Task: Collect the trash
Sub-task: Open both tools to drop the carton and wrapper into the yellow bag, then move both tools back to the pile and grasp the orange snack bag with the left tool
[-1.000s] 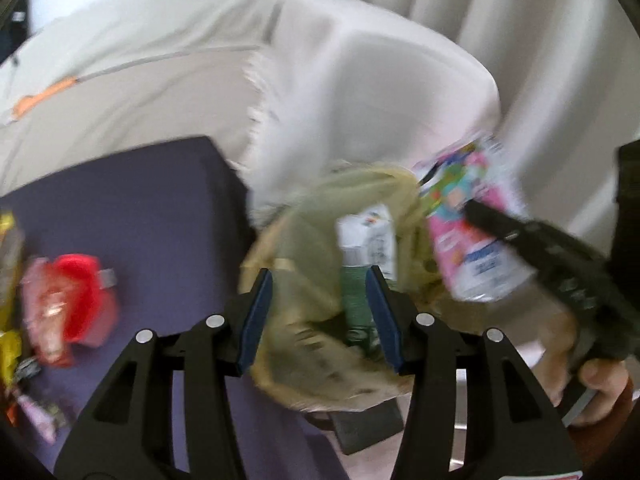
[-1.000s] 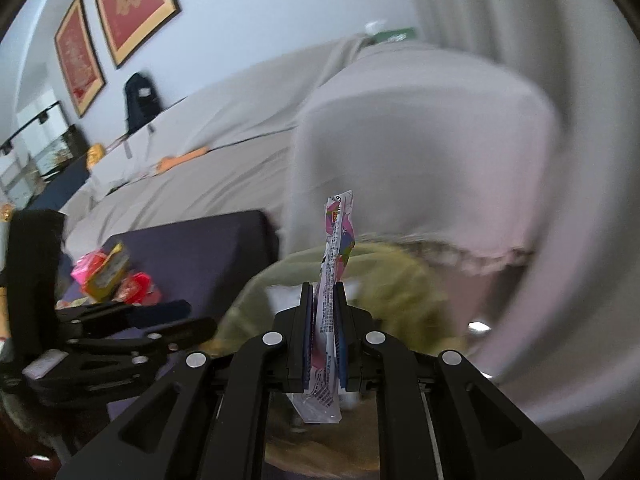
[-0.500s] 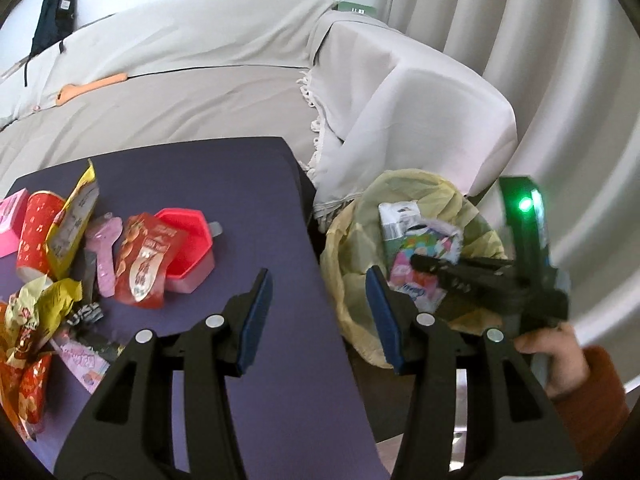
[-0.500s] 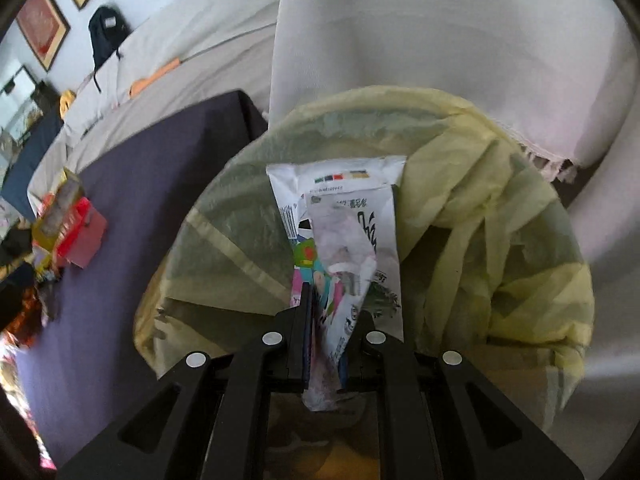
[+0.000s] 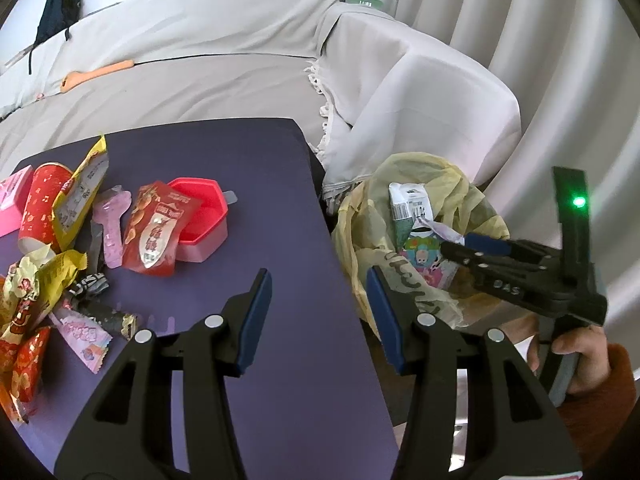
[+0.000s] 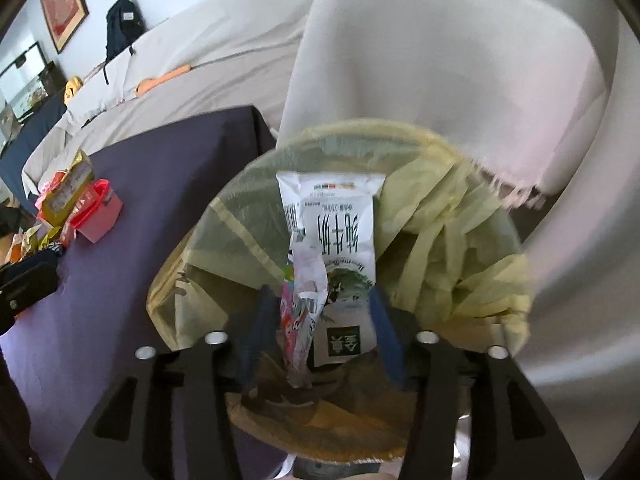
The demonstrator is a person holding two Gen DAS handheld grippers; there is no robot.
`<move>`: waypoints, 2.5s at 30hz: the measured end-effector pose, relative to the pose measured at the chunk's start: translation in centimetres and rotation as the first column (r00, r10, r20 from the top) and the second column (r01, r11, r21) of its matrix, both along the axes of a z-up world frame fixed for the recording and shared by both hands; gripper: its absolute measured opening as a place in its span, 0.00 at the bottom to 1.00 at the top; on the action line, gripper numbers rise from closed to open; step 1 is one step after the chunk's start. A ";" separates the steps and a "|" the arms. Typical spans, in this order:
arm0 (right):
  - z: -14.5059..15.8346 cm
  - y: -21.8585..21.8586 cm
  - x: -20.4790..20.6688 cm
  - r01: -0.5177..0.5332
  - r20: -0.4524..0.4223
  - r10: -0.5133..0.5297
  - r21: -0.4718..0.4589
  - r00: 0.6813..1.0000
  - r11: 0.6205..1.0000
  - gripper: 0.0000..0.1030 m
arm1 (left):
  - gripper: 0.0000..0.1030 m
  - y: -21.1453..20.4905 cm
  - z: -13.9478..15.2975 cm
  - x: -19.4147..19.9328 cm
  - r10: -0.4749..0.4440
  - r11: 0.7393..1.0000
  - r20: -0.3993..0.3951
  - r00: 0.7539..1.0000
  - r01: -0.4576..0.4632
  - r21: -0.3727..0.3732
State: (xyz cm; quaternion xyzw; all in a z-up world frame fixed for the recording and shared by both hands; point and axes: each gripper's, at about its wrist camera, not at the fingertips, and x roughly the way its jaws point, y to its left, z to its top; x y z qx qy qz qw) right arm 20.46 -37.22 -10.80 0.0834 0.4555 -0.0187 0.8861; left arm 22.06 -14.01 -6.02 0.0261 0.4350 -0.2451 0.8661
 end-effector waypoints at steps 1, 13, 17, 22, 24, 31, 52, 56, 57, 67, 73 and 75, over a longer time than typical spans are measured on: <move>0.5 0.1 -0.3 0.003 0.017 -0.003 -0.019 1.000 1.000 0.48 | 0.45 0.0 0.0 -0.2 0.000 1.000 0.002 1.000 0.000 0.002; 3.3 0.1 -3.0 0.038 0.098 -0.031 -0.070 0.995 0.997 0.58 | 0.46 0.6 0.4 -1.1 -0.003 1.000 0.016 1.000 0.003 0.008; 4.2 0.5 -4.2 0.011 0.122 -0.007 -0.031 0.993 0.999 0.58 | 0.45 1.3 1.1 -1.7 -0.001 1.000 0.034 0.999 0.001 0.006; 5.5 2.5 -5.9 -0.011 0.165 0.020 -0.051 0.986 0.999 0.58 | 0.46 2.8 2.2 -2.6 0.002 1.000 0.056 0.998 -0.002 -0.008; 6.3 3.7 -6.6 -0.008 0.188 0.021 -0.066 0.982 0.998 0.58 | 0.46 3.7 2.8 -3.0 0.006 1.000 0.066 0.998 -0.005 -0.016; 8.3 8.8 -7.6 -0.036 0.223 0.057 -0.100 0.973 0.994 0.58 | 0.46 10.9 4.6 -4.0 0.078 0.997 0.118 0.990 -0.075 -0.029; 4.2 30.1 1.6 -0.404 0.091 0.420 -0.148 0.903 0.902 0.57 | 0.47 36.2 -0.2 -4.0 0.487 0.870 0.006 0.873 -0.485 -0.091; 2.9 32.0 3.8 -0.436 0.061 0.450 -0.159 0.891 0.886 0.57 | 0.47 37.3 -0.7 -3.7 0.504 0.854 -0.044 0.863 -0.505 -0.121; 2.5 32.4 4.4 -0.439 0.050 0.452 -0.165 0.890 0.883 0.58 | 0.47 37.4 -0.6 -3.7 0.506 0.851 -0.052 0.861 -0.508 -0.129; 0.7 32.8 6.0 -0.417 -0.075 0.411 -0.105 0.908 0.903 0.26 | 0.51 38.9 -1.0 -4.0 0.492 0.845 -0.073 0.867 -0.497 -0.198; 0.8 30.0 3.2 -0.351 -0.077 0.345 -0.079 0.935 0.933 0.26 | 0.52 38.1 -2.8 -3.5 0.431 0.854 -0.166 0.887 -0.460 -0.244; 0.8 29.1 2.2 -0.340 -0.071 0.335 -0.084 0.940 0.937 0.26 | 0.52 37.5 -3.2 -3.2 0.417 0.857 -0.184 0.890 -0.453 -0.245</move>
